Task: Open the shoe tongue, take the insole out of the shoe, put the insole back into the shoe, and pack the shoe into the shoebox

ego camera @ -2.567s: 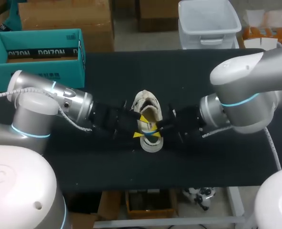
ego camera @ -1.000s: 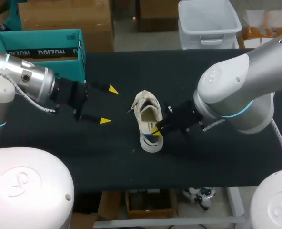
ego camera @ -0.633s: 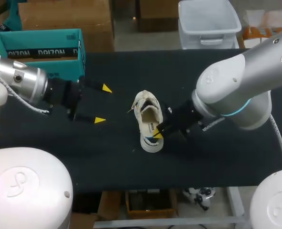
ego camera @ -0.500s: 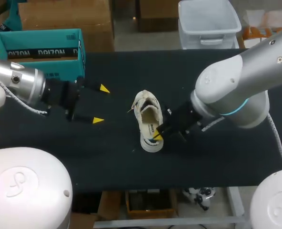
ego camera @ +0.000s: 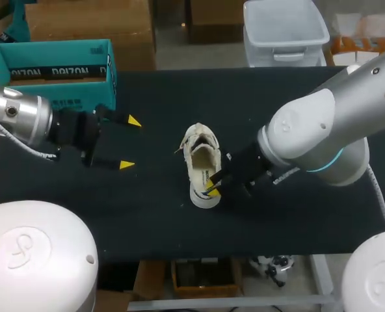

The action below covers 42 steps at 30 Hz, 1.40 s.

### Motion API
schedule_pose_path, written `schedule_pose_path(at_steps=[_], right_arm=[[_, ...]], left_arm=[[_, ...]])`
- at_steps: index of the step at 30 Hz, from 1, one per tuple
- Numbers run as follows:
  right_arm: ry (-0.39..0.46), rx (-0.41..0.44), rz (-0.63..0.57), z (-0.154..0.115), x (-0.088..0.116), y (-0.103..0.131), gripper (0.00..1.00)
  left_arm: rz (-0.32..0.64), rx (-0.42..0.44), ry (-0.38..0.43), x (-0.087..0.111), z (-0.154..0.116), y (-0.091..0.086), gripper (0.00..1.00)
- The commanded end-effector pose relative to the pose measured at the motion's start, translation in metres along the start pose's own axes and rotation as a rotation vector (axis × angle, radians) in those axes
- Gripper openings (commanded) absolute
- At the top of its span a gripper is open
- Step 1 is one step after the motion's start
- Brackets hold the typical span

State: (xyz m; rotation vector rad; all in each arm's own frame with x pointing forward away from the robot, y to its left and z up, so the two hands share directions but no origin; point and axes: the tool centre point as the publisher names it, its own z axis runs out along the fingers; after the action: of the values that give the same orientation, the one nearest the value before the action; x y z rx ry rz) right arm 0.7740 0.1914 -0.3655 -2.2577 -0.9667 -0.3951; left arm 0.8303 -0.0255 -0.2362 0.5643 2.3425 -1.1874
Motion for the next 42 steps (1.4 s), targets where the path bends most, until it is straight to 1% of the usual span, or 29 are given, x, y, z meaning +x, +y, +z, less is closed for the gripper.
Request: schedule_pose_path(at_steps=[1, 6, 7, 8, 9, 10, 16, 21, 25, 30, 34, 42], right_arm=[[-0.009, -0.056, 0.001, -0.011, -0.001, -0.012, 0.32], [-0.004, -0.073, -0.018, -0.015, 0.002, -0.015, 0.31], [-0.004, -0.072, -0.025, -0.015, 0.004, -0.013, 0.27], [-0.005, -0.071, -0.038, -0.014, 0.007, -0.010, 0.16], [-0.005, -0.070, -0.041, -0.013, 0.007, -0.009, 0.12], [-0.007, -0.066, -0.050, -0.011, 0.010, -0.005, 0.00], [-0.021, -0.067, -0.110, -0.003, 0.024, 0.008, 0.00], [-0.032, -0.062, -0.129, 0.009, 0.026, 0.019, 0.00], [-0.062, -0.087, -0.135, 0.018, 0.023, 0.026, 0.00], [-0.096, -0.130, -0.135, 0.028, 0.014, 0.032, 0.00], [-0.102, -0.150, -0.141, 0.034, 0.007, 0.035, 0.00], [-0.123, -0.185, -0.180, 0.041, 0.004, 0.036, 0.00]], left_arm=[[-0.004, -0.007, -0.008, 0.003, 0.000, -0.001, 1.00], [-0.006, -0.011, -0.012, 0.003, -0.001, -0.002, 1.00], [-0.006, -0.012, -0.013, 0.003, -0.001, -0.002, 1.00], [-0.006, -0.013, -0.014, 0.003, -0.002, -0.003, 1.00], [-0.006, -0.013, -0.015, 0.003, -0.002, -0.003, 1.00], [-0.007, -0.017, -0.017, 0.004, -0.003, -0.002, 1.00], [-0.071, -0.059, -0.022, -0.001, -0.017, 0.003, 1.00], [-0.126, -0.072, -0.012, -0.002, -0.026, 0.007, 1.00], [-0.170, -0.084, -0.001, -0.001, -0.030, 0.010, 1.00], [-0.270, -0.089, 0.006, -0.003, -0.034, 0.010, 1.00], [-0.301, -0.101, 0.010, -0.003, -0.038, 0.006, 1.00], [-0.312, -0.142, 0.013, -0.002, -0.044, -0.005, 1.00]])
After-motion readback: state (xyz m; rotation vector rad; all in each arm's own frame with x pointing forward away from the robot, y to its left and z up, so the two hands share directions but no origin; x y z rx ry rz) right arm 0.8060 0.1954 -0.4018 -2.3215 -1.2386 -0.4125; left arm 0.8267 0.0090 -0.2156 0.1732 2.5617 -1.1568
